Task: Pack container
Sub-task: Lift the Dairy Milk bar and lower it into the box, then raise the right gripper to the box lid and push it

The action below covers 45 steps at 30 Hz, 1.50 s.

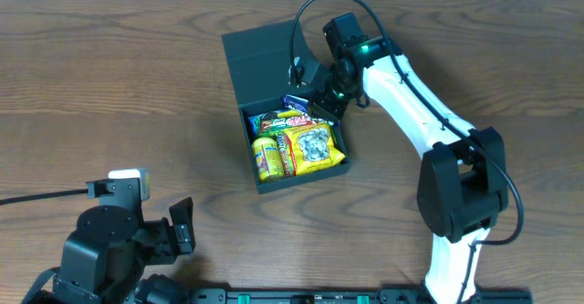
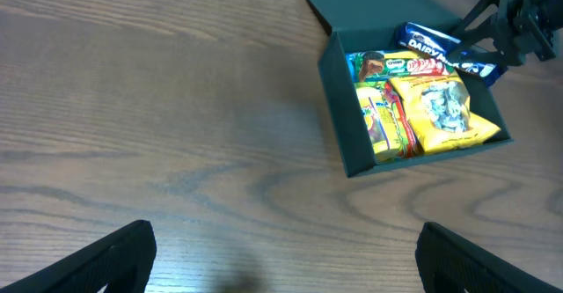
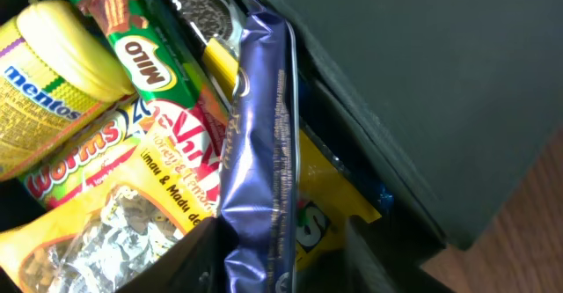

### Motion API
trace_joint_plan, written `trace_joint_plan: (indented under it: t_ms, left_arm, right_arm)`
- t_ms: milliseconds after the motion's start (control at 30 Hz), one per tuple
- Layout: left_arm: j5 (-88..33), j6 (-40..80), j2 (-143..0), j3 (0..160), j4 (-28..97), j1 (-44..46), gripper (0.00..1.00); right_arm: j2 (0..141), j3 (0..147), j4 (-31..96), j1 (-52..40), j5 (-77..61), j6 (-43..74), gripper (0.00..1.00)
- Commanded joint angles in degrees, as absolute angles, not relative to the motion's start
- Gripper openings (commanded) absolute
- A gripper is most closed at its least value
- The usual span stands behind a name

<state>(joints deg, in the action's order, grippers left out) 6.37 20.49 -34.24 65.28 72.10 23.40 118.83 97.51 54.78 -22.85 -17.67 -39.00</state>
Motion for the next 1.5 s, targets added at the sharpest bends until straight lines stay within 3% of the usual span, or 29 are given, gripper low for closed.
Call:
trace_joint_plan:
  t_ms: [0,100,400,1033,1300,1467]
  left_arm:
    - [6.31,19.29,-34.04,65.30,72.18,23.16,0.95]
    - [6.31,19.29,-34.04,65.30,72.18,23.16,0.95]
    - [6.31,19.29,-34.04,65.30,72.20,23.16,0.95]
    - [6.33,19.27,-34.04,65.30,72.20,23.16,0.95]
    - [6.37,19.22,-34.04,65.30,72.14,23.16,0.95]
    - [6.33,19.25,-34.04,65.30,71.99,23.16,0.95]
  right_arm:
    - [120.29,98.45,54.48,-22.92,-16.93,-39.53,0.35]
    - [120.27,98.45,54.46,-22.92,-16.95,-39.51,0.23]
    - [119.68,99.20,56.14,-22.96,-18.94,-39.33,0.13]
    - [117.32,106.85,70.17,-24.84,-33.21,-55.09,0.16]
    - [117.34,106.85,68.40,-29.02,-34.76,-65.63,0.08]
    - [117.36,106.83,60.55,-29.02,-32.99,-66.32,0.09]
